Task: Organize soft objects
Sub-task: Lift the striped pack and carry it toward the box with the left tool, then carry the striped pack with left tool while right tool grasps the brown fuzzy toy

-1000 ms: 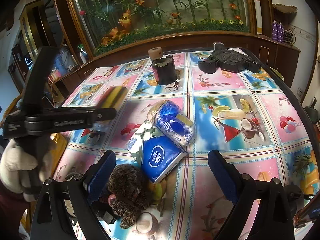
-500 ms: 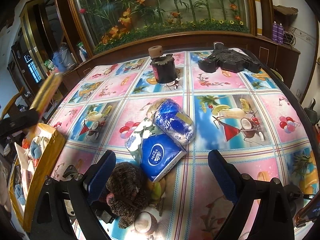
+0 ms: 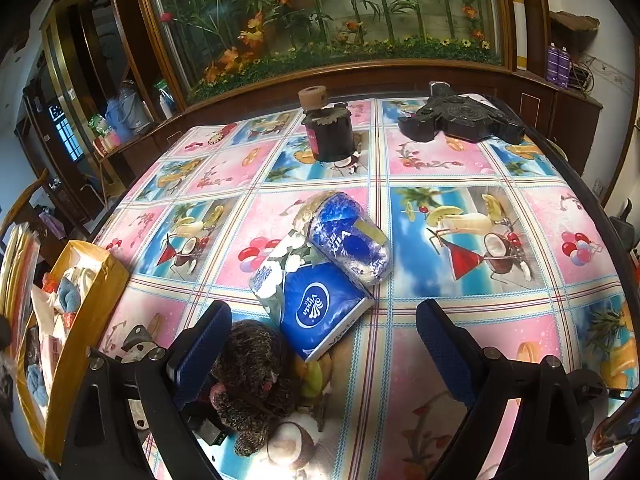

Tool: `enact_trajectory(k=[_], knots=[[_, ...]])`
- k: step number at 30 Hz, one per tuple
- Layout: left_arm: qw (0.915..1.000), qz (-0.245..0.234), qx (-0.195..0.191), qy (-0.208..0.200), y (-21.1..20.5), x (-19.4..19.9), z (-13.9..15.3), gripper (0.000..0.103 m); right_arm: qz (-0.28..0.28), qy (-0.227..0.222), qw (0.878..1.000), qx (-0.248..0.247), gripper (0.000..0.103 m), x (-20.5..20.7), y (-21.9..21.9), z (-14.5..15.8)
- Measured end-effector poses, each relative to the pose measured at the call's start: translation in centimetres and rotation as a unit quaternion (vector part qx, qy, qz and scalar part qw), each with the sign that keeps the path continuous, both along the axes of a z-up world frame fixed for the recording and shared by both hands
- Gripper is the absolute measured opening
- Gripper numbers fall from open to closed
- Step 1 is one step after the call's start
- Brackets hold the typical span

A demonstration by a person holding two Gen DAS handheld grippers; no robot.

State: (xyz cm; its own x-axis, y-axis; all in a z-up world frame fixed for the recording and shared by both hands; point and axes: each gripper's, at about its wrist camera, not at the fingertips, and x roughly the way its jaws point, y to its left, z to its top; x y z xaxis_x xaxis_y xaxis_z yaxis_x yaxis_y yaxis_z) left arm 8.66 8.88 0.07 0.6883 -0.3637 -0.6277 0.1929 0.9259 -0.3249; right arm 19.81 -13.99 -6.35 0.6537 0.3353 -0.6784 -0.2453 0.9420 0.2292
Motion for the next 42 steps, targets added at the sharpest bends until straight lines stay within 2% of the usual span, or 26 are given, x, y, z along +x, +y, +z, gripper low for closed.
enact_trajectory(k=[6, 23, 29, 34, 37, 42], knots=[[0.9999, 0.004, -0.016, 0.003, 0.3, -0.7, -0.6, 0.047, -0.001, 0.001, 1.000, -0.003, 0.094, 0.2, 0.1, -0.2], [0.9994, 0.027, -0.018, 0.013, 0.1, -1.4, -2.2, 0.047, 0.001, -0.001, 1.000, -0.007, 0.094, 0.1, 0.3, -0.3], [0.9994, 0.022, -0.026, 0.007, 0.5, -2.6, -1.8, 0.047, 0.003, -0.006, 1.000, -0.005, 0.094, -0.1, 0.3, -0.2], [0.9994, 0.021, -0.020, -0.019, 1.4, -4.2, -0.4, 0.047, 0.015, -0.024, 0.998, 0.058, 0.094, -1.1, -1.2, 1.3], [0.9990, 0.023, -0.021, -0.031, 2.5, -5.1, 0.1, 0.047, 0.009, -0.014, 0.993, 0.115, 0.094, -1.1, -3.0, 2.5], [0.9985, 0.032, -0.013, -0.044, 4.3, -6.1, 0.2, 0.047, -0.009, 0.028, 0.990, 0.138, 0.094, 0.6, -4.4, 2.9]])
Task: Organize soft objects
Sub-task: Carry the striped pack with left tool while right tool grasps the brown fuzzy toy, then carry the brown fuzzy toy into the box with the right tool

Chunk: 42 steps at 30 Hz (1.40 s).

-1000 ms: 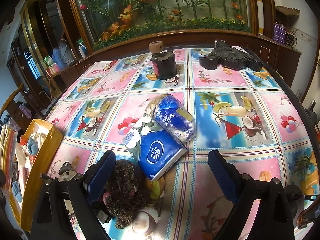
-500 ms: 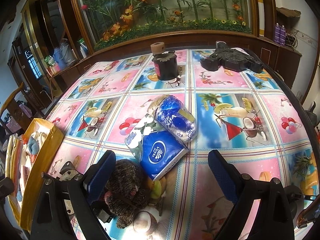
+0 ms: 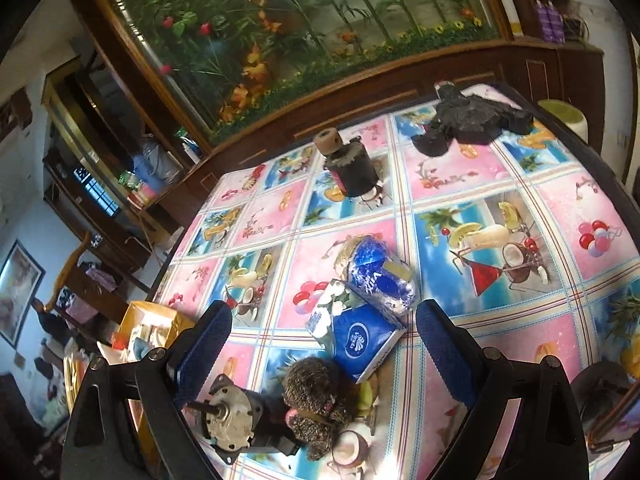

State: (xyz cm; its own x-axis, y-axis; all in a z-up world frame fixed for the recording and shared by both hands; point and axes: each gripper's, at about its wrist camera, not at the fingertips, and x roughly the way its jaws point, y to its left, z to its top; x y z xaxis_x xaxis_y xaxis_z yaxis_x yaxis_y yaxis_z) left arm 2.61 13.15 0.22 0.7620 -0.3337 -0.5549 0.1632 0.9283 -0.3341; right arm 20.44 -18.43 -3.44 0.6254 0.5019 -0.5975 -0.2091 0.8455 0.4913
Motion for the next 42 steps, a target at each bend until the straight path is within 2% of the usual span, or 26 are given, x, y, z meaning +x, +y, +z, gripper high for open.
enact_trajectory(k=[1, 3, 6, 11, 17, 18, 19, 20, 27, 34, 42], knots=[[1.0000, 0.002, 0.002, -0.002, 0.4, -0.2, 0.0, 0.047, 0.000, 0.015, 1.000, -0.002, 0.094, 0.4, -0.2, -0.3], [1.0000, 0.003, 0.005, -0.004, 1.0, -0.6, -0.2, 0.047, 0.003, 0.042, 0.999, -0.003, 0.081, 0.9, -0.3, -0.7], [1.0000, 0.003, 0.009, 0.000, 1.9, -0.8, -0.7, 0.047, 0.029, 0.067, 0.997, -0.001, 0.068, 0.1, -0.1, -1.5], [0.9999, 0.006, 0.000, 0.010, 2.5, -0.9, -1.5, 0.047, 0.046, 0.083, 0.995, 0.025, 0.065, -0.5, 0.8, -2.7], [0.9999, 0.010, -0.001, 0.011, 2.8, -1.5, -1.5, 0.047, 0.048, 0.082, 0.995, 0.014, 0.060, 0.3, 2.5, -4.0], [0.9999, 0.010, -0.002, 0.011, 2.8, -1.6, -1.5, 0.047, 0.050, 0.079, 0.996, 0.017, 0.045, 0.2, 2.5, -4.0], [0.9999, 0.010, -0.002, 0.012, 2.8, -1.5, -1.5, 0.047, 0.053, 0.079, 0.995, 0.025, 0.036, 0.2, 2.6, -4.1], [0.9999, 0.011, -0.002, 0.013, 2.7, -1.5, -1.5, 0.047, 0.054, 0.082, 0.995, 0.021, 0.031, 0.2, 2.7, -4.4], [0.9998, 0.013, -0.003, 0.012, 2.7, -1.8, -1.3, 0.047, 0.033, 0.045, 0.998, 0.007, 0.030, -2.0, 2.2, -3.6], [0.9999, 0.014, 0.000, 0.008, 2.5, -2.7, -0.9, 0.047, 0.026, -0.001, 0.999, -0.023, 0.031, -5.6, 1.7, -0.9], [0.9998, 0.017, 0.002, -0.001, 2.8, -4.5, -0.4, 0.047, 0.042, -0.041, 0.998, -0.033, 0.031, -9.9, 2.5, 2.1]])
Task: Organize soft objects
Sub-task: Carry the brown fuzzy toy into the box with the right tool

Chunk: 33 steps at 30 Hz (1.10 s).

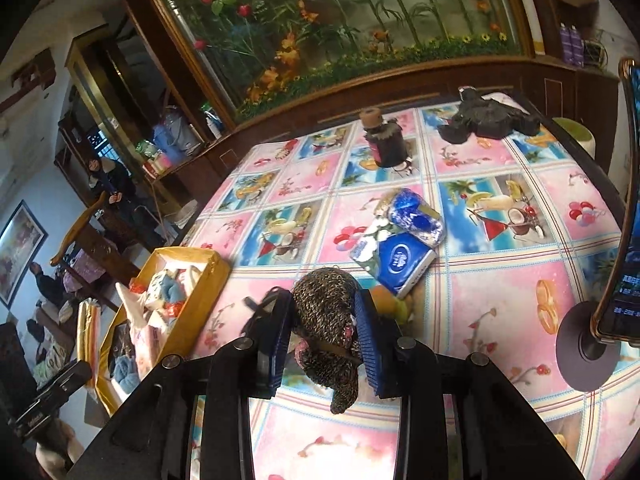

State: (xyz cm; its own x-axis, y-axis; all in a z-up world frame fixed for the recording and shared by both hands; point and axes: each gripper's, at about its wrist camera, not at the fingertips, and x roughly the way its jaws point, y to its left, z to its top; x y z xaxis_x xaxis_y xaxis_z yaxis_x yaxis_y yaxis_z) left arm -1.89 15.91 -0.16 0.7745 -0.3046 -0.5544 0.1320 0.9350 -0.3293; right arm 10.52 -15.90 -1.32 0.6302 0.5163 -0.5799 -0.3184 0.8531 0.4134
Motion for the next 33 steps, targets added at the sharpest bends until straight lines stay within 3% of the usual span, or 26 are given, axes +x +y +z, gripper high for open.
enact_trajectory(k=[13, 19, 27, 33], knots=[[0.9992, 0.039, -0.008, 0.003, 3.0, -1.7, -0.6, 0.047, 0.076, -0.006, 0.997, 0.012, 0.031, -4.1, 4.1, 1.5], [0.9955, 0.091, -0.016, 0.019, 6.8, -2.3, -1.6, 0.047, 0.122, 0.014, 0.992, 0.036, 0.031, -4.0, 7.3, 1.3], [0.9867, 0.145, -0.042, 0.060, 11.4, -2.3, -4.0, 0.047, 0.201, 0.039, 0.978, 0.050, 0.031, -3.8, 13.8, 0.7], [0.9845, 0.138, -0.012, 0.108, 11.4, -2.2, -5.7, 0.047, 0.254, 0.075, 0.962, 0.071, 0.031, -3.1, 18.6, -0.2]])
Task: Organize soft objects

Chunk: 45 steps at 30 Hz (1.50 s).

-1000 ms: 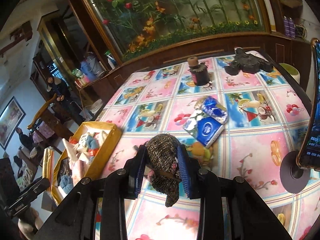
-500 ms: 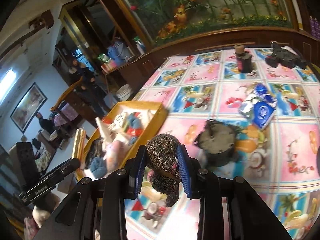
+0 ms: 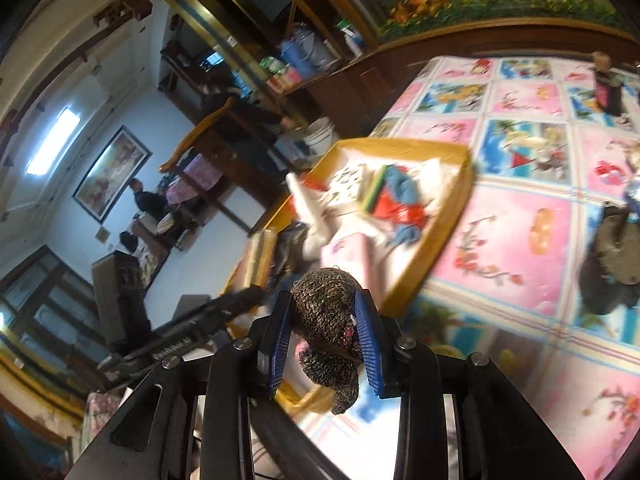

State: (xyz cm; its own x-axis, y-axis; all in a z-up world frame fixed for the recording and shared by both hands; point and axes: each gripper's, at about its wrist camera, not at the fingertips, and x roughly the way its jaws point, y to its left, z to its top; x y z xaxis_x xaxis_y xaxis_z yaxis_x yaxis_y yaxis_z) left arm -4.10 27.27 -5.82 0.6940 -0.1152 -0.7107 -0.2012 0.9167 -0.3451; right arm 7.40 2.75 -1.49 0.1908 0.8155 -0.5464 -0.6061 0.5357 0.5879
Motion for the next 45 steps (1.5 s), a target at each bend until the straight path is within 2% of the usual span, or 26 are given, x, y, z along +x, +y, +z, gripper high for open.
enact_trajectory(k=[4, 6, 9, 12, 17, 19, 22, 24, 26, 32, 45], knots=[[0.9960, 0.000, 0.052, 0.074, -0.2, 0.5, -1.7, 0.048, 0.046, 0.039, 0.998, 0.008, 0.031, 0.3, 3.8, -1.3], [0.9935, -0.006, 0.074, 0.086, -0.7, 0.7, -2.1, 0.048, 0.059, 0.044, 0.997, -0.004, 0.031, 0.6, 5.7, -2.1], [0.9927, -0.011, 0.090, 0.080, -1.3, 0.7, -1.9, 0.051, 0.065, 0.040, 0.996, -0.036, 0.031, 0.9, 8.0, -3.3], [0.9950, -0.005, 0.073, 0.068, -0.8, 0.4, -1.6, 0.053, 0.056, 0.032, 0.996, -0.065, 0.031, 1.4, 9.6, -4.4], [0.9987, 0.019, 0.042, 0.022, 0.4, -0.4, 0.1, 0.056, 0.037, 0.014, 0.995, -0.096, 0.035, 1.3, 10.8, -5.2], [0.9991, 0.022, 0.035, 0.002, 0.5, -0.7, 0.8, 0.058, 0.033, 0.013, 0.996, -0.087, 0.038, 0.9, 10.2, -4.9], [0.9989, 0.023, 0.032, -0.024, 0.1, -1.2, 1.9, 0.058, 0.030, 0.000, 0.997, -0.067, 0.052, 0.3, 9.3, -3.8], [0.9986, 0.023, 0.031, -0.036, -0.2, -1.3, 2.4, 0.062, 0.019, -0.020, 0.998, -0.061, 0.064, -0.2, 8.4, -3.0], [0.9982, 0.023, 0.032, -0.045, -0.7, -1.4, 2.9, 0.065, 0.010, -0.035, 0.998, -0.054, 0.065, -0.9, 6.7, -2.4], [0.9979, 0.009, 0.038, -0.051, -2.6, -1.1, 3.8, 0.066, -0.018, -0.057, 0.997, -0.044, 0.071, -2.2, 2.3, -1.6], [0.9958, -0.028, 0.063, -0.060, -7.3, -0.6, 5.4, 0.066, -0.049, -0.059, 0.997, -0.033, 0.073, -3.3, -4.9, -0.8]])
